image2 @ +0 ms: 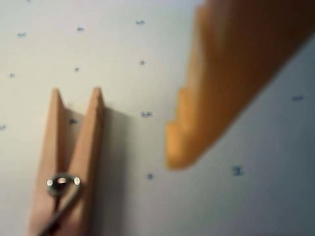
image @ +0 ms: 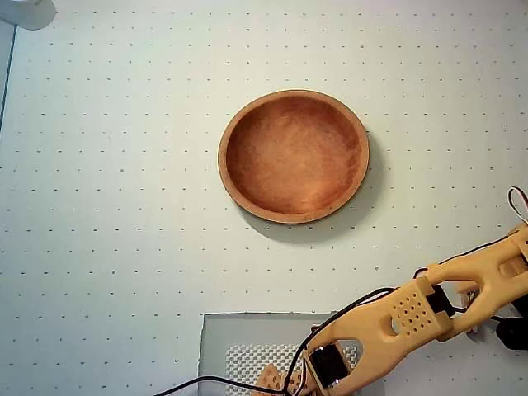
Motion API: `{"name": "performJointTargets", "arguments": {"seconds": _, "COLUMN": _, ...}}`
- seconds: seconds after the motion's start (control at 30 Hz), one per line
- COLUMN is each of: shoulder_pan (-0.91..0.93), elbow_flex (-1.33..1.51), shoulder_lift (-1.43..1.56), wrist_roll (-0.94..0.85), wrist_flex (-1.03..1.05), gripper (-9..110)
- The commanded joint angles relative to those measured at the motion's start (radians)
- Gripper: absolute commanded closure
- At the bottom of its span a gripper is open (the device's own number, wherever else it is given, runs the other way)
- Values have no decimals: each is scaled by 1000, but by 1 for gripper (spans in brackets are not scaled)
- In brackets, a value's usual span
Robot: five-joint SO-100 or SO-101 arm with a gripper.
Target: Grasp a clothespin and put it in the bowl.
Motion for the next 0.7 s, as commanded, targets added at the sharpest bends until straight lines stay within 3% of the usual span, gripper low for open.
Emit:
{"name": "performJointTargets", "arguments": {"seconds": 0.0, "shoulder_pan": 0, "elbow_flex": -46, "shoulder_lift": 11, "wrist_roll": -2, "wrist_flex": 9, "gripper": 77}}
{"name": "performJointTargets", "arguments": {"seconds": 0.67, "shoulder_pan": 0, "elbow_flex": -48, "shoulder_lift": -103, "wrist_roll": -12, "wrist_flex": 9, "gripper": 77}}
